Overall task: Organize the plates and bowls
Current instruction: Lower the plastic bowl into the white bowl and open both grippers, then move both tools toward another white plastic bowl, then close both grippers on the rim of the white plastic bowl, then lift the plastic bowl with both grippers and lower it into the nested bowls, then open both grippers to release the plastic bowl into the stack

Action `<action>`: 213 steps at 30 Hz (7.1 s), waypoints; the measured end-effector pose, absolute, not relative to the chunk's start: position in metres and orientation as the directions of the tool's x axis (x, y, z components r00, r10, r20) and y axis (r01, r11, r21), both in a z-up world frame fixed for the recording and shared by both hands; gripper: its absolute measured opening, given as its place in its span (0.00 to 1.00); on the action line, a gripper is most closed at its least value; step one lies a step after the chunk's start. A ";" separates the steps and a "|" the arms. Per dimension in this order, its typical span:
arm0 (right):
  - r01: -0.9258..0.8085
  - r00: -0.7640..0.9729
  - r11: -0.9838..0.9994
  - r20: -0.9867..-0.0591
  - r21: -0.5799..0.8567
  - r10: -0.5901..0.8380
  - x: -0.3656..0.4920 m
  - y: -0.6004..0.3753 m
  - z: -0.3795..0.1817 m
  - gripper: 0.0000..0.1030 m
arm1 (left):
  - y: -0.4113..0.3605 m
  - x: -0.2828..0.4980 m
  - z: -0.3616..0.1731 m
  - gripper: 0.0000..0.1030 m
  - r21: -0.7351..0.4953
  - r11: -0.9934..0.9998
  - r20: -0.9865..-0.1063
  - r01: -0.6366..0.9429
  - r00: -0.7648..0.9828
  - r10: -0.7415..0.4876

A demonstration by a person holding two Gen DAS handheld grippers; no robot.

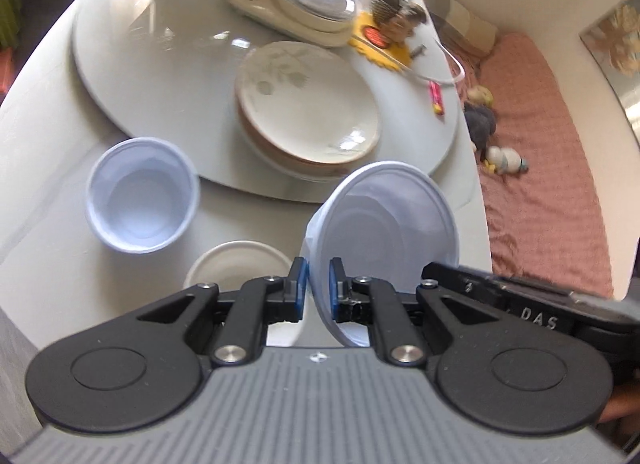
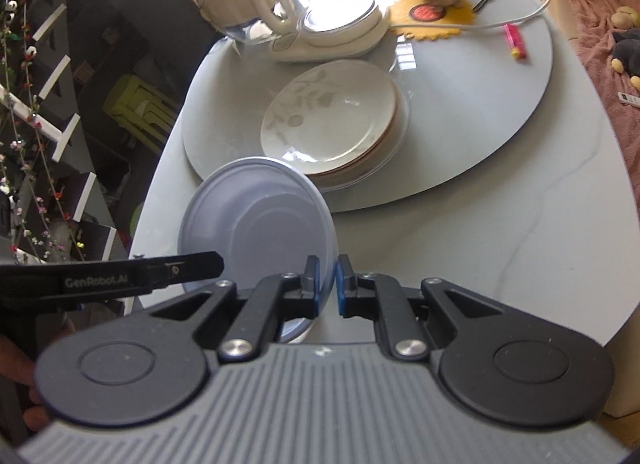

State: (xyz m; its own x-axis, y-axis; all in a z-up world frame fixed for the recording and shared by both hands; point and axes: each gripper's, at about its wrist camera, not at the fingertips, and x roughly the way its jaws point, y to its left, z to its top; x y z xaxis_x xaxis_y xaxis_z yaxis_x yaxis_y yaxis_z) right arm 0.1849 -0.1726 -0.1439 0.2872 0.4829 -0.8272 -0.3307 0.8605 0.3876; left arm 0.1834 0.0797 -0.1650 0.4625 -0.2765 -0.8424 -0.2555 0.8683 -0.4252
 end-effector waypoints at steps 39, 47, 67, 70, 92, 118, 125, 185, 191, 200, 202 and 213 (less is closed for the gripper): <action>-0.308 0.088 0.914 -0.949 0.264 0.304 0.180 -0.090 -0.229 0.13 | 0.151 0.186 -0.275 0.13 -0.450 0.825 -0.888 -0.343 0.275 -0.370; -0.324 0.111 0.905 -0.939 0.275 0.325 0.180 -0.096 -0.213 0.24 | 0.157 0.183 -0.251 0.34 -0.426 0.846 -0.889 -0.321 0.321 -0.326; -0.409 0.359 0.858 -0.809 0.311 0.464 0.173 -0.108 -0.106 0.28 | 0.172 0.139 -0.127 0.34 -0.435 0.867 -0.794 -0.245 0.558 -0.241; -0.416 0.393 0.864 -0.801 0.284 0.452 0.168 -0.106 -0.096 0.28 | 0.176 0.134 -0.115 0.34 -0.415 0.881 -0.788 -0.228 0.574 -0.222; -0.380 0.356 0.883 -0.838 0.275 0.414 0.169 -0.022 -0.123 0.28 | 0.264 0.152 -0.193 0.36 -0.375 0.899 -0.842 -0.227 0.488 -0.228; -0.212 0.136 0.922 -0.925 0.323 0.355 0.233 0.020 -0.239 0.40 | 0.276 0.206 -0.294 0.45 -0.459 0.845 -0.848 -0.273 0.418 -0.326; -0.204 0.170 0.933 -0.928 0.297 0.333 0.239 0.025 -0.250 0.19 | 0.280 0.218 -0.306 0.21 -0.468 0.834 -0.852 -0.293 0.400 -0.337; -0.001 0.317 0.841 -0.797 0.542 0.514 0.182 -0.119 -0.161 0.10 | 0.169 0.217 -0.190 0.07 -0.450 0.893 -0.833 -0.034 0.377 -0.405; -0.002 0.285 0.869 -0.833 0.495 0.475 0.165 -0.126 -0.182 0.10 | 0.153 0.201 -0.227 0.07 -0.432 0.900 -0.871 -0.056 0.286 -0.400; -0.049 0.265 0.906 -0.869 0.420 0.417 0.154 -0.119 -0.207 0.10 | 0.141 0.195 -0.256 0.07 -0.403 0.913 -0.899 -0.069 0.217 -0.380; -0.068 0.278 0.917 -0.875 0.393 0.396 0.153 -0.116 -0.206 0.10 | 0.137 0.201 -0.257 0.07 -0.403 0.913 -0.899 -0.061 0.212 -0.383; -0.041 0.336 0.908 -0.850 0.417 0.406 0.151 -0.128 -0.200 0.13 | 0.149 0.206 -0.260 0.63 -0.433 0.896 -0.892 -0.097 0.189 -0.411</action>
